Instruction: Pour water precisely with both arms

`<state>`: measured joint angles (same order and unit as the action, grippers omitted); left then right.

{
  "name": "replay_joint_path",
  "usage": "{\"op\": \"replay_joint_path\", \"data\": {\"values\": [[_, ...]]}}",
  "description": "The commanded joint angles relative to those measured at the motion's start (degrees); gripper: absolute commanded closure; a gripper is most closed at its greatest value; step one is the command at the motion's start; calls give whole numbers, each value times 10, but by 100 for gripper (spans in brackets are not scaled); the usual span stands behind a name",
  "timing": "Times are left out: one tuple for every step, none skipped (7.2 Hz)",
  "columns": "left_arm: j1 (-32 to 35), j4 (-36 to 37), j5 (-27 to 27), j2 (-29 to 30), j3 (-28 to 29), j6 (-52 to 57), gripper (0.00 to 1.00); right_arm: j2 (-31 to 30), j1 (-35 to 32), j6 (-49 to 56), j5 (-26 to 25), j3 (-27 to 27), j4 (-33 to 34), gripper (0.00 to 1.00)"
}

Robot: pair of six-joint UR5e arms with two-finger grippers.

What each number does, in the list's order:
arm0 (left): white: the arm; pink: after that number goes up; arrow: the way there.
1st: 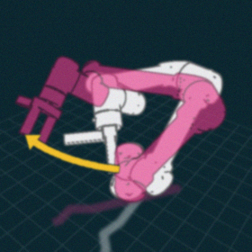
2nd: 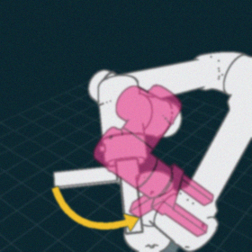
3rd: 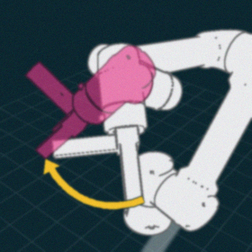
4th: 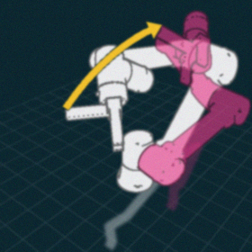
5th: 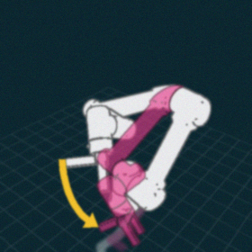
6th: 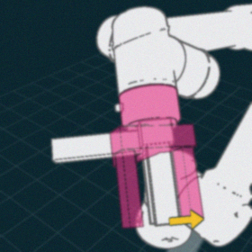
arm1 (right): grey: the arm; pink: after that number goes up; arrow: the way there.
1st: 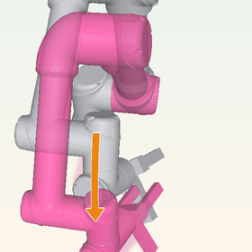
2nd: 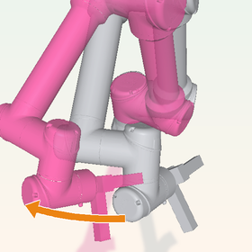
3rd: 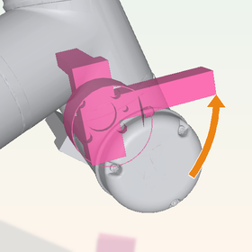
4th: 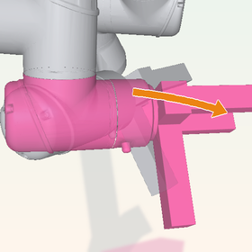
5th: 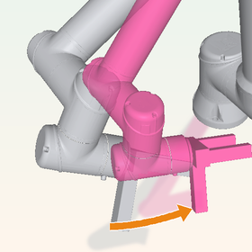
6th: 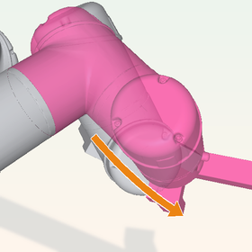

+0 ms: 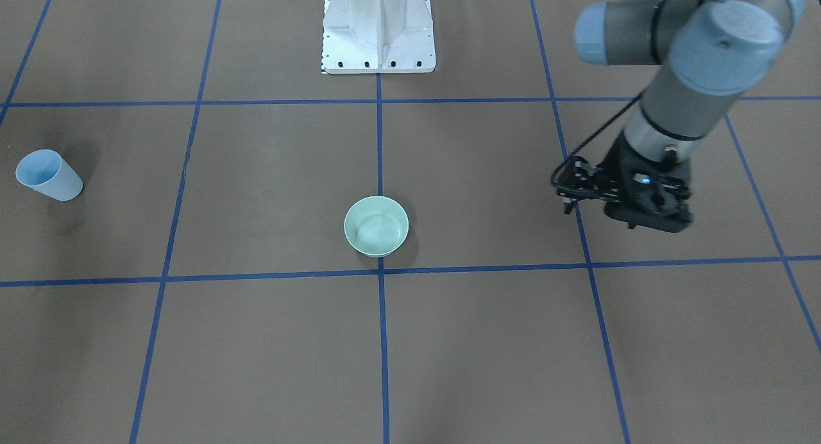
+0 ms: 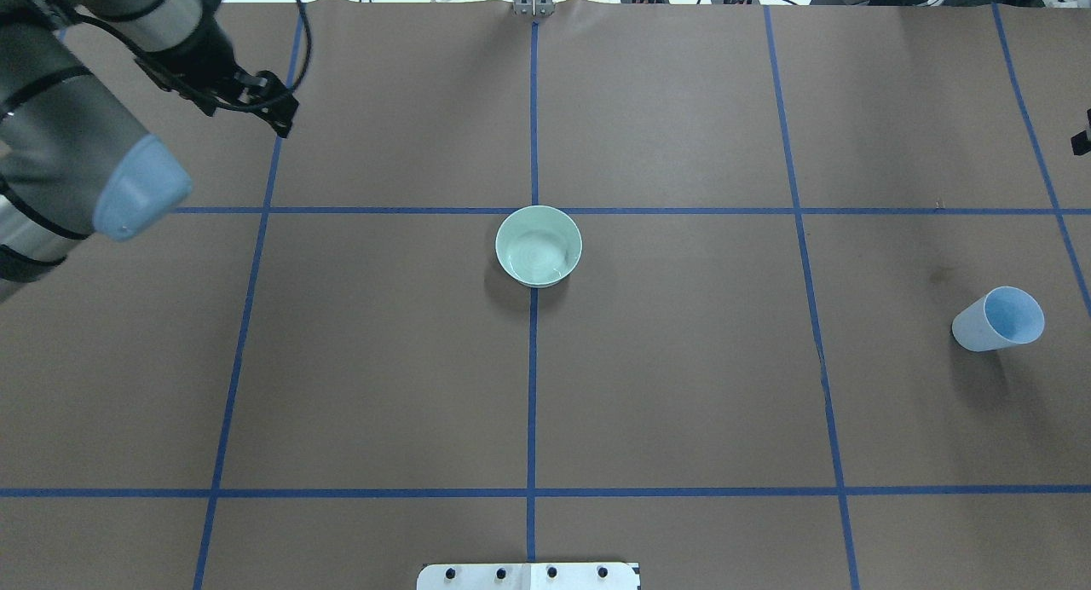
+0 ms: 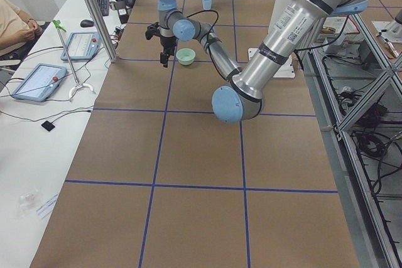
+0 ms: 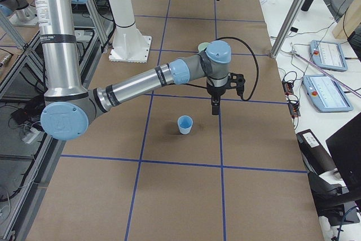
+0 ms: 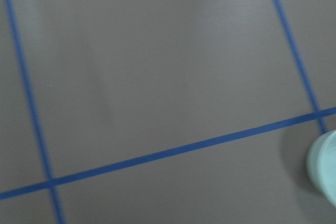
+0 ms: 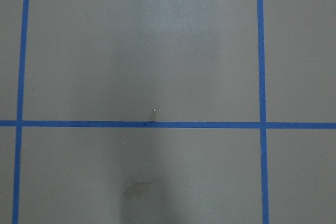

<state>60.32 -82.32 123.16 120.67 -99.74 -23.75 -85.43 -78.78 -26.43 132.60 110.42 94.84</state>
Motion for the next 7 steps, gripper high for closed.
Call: {"op": "replay_joint_path", "data": {"values": [[110, -5, 22, -87, 2, 138, 1, -17, 34, -111, -4, 82, 1, 0], [148, -5, 72, -110, 9, 196, 1, -29, 62, -181, -21, 131, 1, 0], [180, -5, 88, -139, 16, 243, 1, -33, 96, -242, -45, 166, 1, 0], [204, -6, 89, -165, 17, 247, 1, -34, 140, -320, -91, 198, 2, 0], [215, -34, 92, -178, 16, 244, 0, -45, 201, -396, -162, 228, 1, 0], [215, -39, 92, -179, 16, 242, 0, -53, 275, -485, -255, 248, 2, 0], [215, -39, 92, -180, 17, 242, 0, -74, 356, -571, -366, 256, 3, 0]]}}
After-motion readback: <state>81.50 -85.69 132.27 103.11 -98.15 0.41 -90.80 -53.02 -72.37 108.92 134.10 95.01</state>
